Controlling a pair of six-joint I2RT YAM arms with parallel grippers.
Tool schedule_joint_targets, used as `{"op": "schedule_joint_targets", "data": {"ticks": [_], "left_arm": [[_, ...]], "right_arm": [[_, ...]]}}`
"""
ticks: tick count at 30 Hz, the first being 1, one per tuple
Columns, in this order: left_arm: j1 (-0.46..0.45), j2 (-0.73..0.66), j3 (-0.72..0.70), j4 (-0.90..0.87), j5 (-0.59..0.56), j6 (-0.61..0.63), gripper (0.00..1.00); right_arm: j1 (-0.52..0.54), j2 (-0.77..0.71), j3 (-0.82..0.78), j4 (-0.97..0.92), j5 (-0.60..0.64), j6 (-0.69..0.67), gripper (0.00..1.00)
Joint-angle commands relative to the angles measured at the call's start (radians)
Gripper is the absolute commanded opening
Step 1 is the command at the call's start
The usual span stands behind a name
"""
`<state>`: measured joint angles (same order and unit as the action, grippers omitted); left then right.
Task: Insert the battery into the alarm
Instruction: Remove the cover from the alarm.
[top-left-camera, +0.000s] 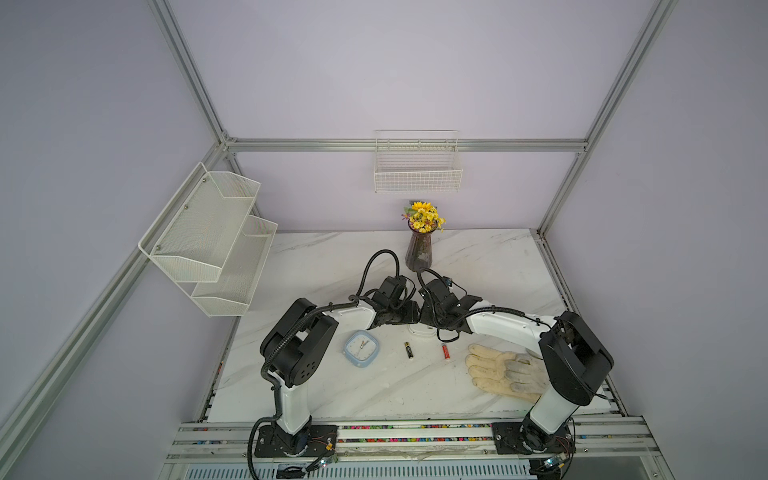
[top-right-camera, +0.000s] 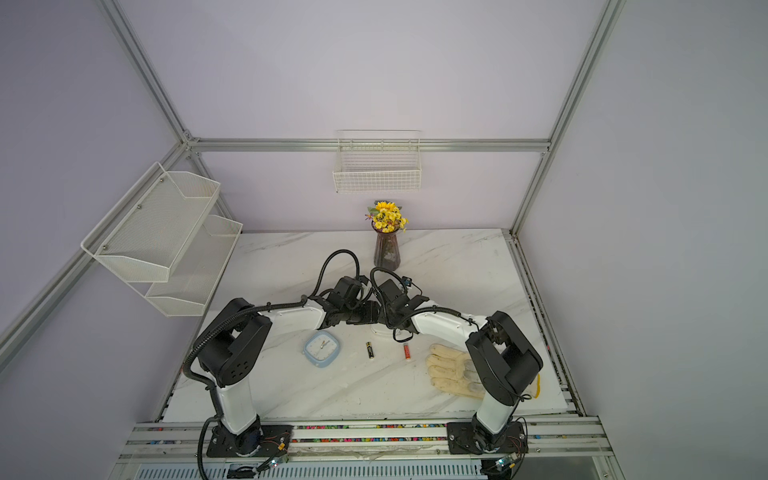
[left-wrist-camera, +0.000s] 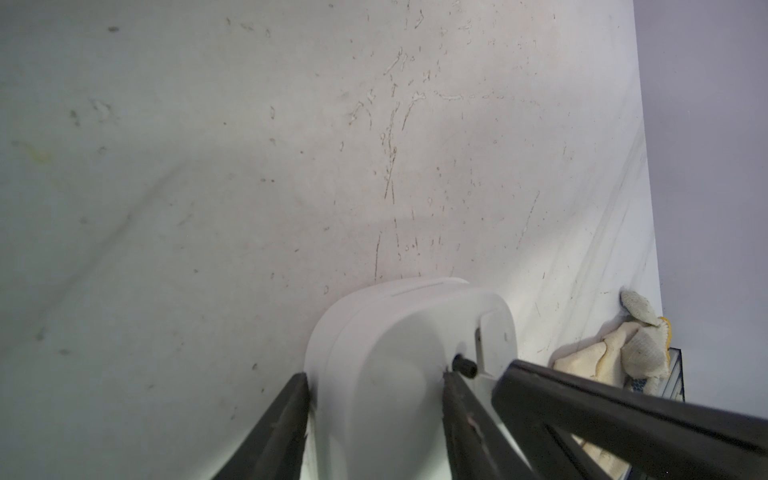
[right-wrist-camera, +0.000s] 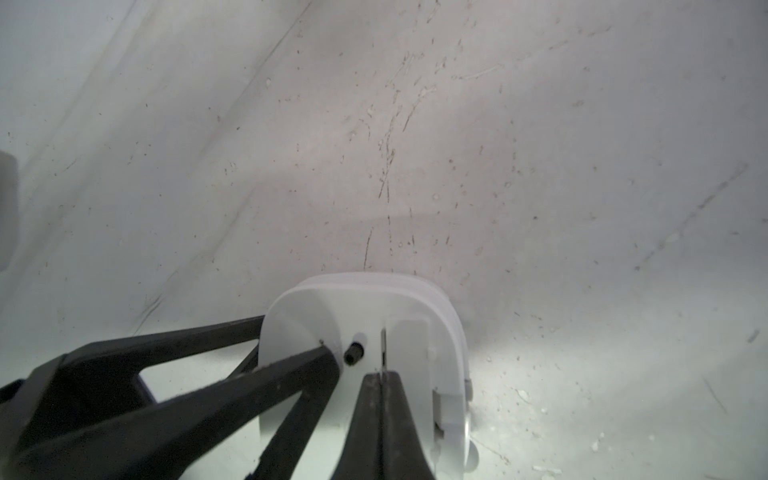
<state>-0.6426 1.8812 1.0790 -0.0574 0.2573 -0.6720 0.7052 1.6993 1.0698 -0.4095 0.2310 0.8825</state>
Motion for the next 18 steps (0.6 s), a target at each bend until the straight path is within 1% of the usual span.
{"op": "schedule_joint_targets", "data": {"ticks": [1,6,8,14,16,18], "left_arm": [[-0.012,0.038,-0.043,-0.134,-0.053,0.007,0.51],[-0.012,0.035,-0.044,-0.136,-0.054,0.006,0.51],[-0.012,0.034,-0.044,-0.137,-0.055,0.006,0.51],[-0.012,0.033,-0.044,-0.137,-0.056,0.008,0.51],[-0.012,0.034,-0.044,-0.139,-0.056,0.007,0.51],[-0.012,0.034,-0.043,-0.14,-0.054,0.007,0.51]], "right_arm": [[0.007,-0.039,0.014,-0.049,0.047,0.023,0.01],[0.005,-0.064,0.005,-0.049,0.071,0.027,0.01],[0.002,-0.064,0.002,-0.078,0.071,0.031,0.01],[-0.018,-0.079,-0.025,-0.077,0.068,0.047,0.01],[-0.018,-0.086,-0.025,-0.067,0.055,0.033,0.04],[-0.018,-0.101,-0.032,-0.038,0.054,0.012,0.12]]}}
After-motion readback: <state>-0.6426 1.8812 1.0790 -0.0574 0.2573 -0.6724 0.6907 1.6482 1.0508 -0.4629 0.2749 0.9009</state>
